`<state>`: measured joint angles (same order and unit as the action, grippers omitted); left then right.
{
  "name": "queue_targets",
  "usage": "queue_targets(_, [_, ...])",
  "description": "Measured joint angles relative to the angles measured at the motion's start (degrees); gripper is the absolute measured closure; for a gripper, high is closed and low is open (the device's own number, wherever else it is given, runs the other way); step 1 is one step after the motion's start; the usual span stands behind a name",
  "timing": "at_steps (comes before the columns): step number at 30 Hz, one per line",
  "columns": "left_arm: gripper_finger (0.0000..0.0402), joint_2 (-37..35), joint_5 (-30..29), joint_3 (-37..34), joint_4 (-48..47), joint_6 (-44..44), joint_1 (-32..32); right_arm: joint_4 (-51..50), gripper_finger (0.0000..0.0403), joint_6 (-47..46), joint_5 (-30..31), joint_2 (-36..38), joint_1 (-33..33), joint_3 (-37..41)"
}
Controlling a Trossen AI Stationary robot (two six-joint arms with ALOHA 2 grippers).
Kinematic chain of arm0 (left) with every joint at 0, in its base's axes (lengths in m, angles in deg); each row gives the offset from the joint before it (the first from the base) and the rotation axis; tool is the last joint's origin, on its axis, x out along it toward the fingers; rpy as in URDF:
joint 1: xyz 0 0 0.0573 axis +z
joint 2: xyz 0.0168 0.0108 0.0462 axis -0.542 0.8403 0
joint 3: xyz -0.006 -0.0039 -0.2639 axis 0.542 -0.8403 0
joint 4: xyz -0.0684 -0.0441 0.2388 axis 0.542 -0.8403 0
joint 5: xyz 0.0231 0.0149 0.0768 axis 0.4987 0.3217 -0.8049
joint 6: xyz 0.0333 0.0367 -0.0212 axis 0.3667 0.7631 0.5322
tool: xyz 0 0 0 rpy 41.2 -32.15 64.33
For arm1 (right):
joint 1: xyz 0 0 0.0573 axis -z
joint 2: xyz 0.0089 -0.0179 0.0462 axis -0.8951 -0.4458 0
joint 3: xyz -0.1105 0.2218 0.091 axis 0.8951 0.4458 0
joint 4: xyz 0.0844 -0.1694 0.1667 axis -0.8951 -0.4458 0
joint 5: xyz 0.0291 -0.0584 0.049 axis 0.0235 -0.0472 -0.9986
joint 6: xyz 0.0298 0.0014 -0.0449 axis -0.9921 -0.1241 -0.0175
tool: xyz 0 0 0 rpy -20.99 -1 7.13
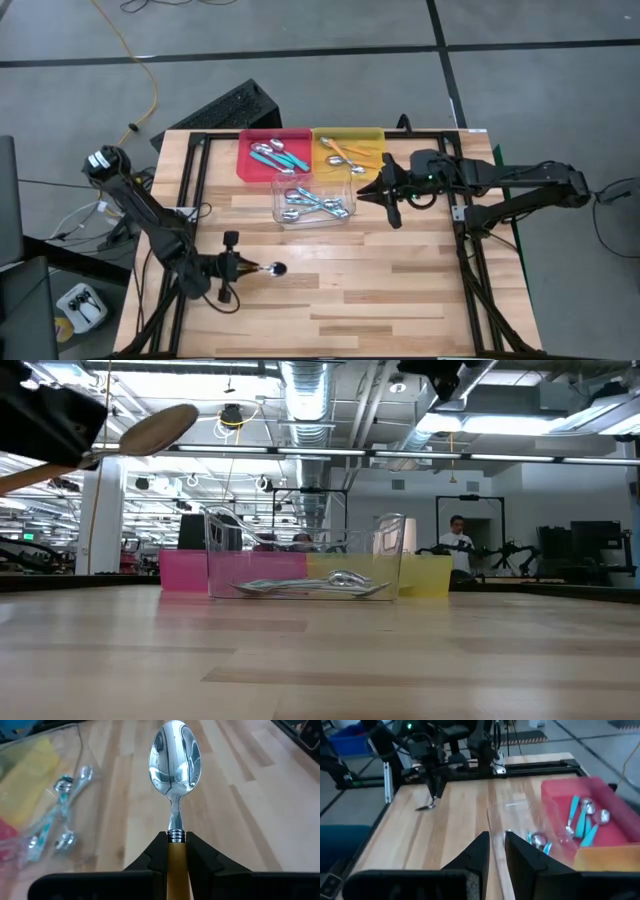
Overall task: Sort silverware by color (type)
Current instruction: Put the yellow spoon into the yellow bin
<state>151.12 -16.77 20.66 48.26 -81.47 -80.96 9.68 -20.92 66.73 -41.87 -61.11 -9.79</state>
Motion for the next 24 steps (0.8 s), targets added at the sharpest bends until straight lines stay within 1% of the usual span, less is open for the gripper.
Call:
queue_targets(2, [0.0376, -2.0, 0.9, 0.0, -1.5, 1.8, 1.7, 3.1, 0.0316, 1.2, 0.0, 0.0, 0.0, -0.2])
queue_targets(5, [0.0376, -4.5, 2.5, 0.1, -4.7, 3.4, 4.1, 4.5, 0.0316, 2.9, 0.2, -0.1, 0.0, -0.1])
queue_targets(10, [0.0376, -8.6, 3.8, 0.1, -9.7, 5.1, 7.2, 5.3, 0.0316, 3.3, 5.5, -0.1, 0.0, -0.1])
queue_targets(13, [0.0376, -11.3, 4.5, 0.1, -9.9, 7.1, 9.2, 6.0, 0.0316, 4.2, 7.1, -0.1, 0.0, -0.1])
queue_targets(16, [0.0376, -14.7, 6.8, 0.1, -9.6, 9.7, 11.6, 7.5, 0.0316, 5.7, 7.1, -0.1, 0.4, -0.1])
queue_targets(22, [0.0376, -21.2, 7.2, 0.1, -8.6, 16.4, 17.3, 8.2, 0.0316, 6.3, 7.1, -0.1, 2.2, -0.1])
queue_targets(24, [0.0376, -23.0, 8.1, 0.0, -7.2, 18.9, 19.3, 8.1, 0.0316, 6.3, 7.0, -0.1, 2.7, -0.1])
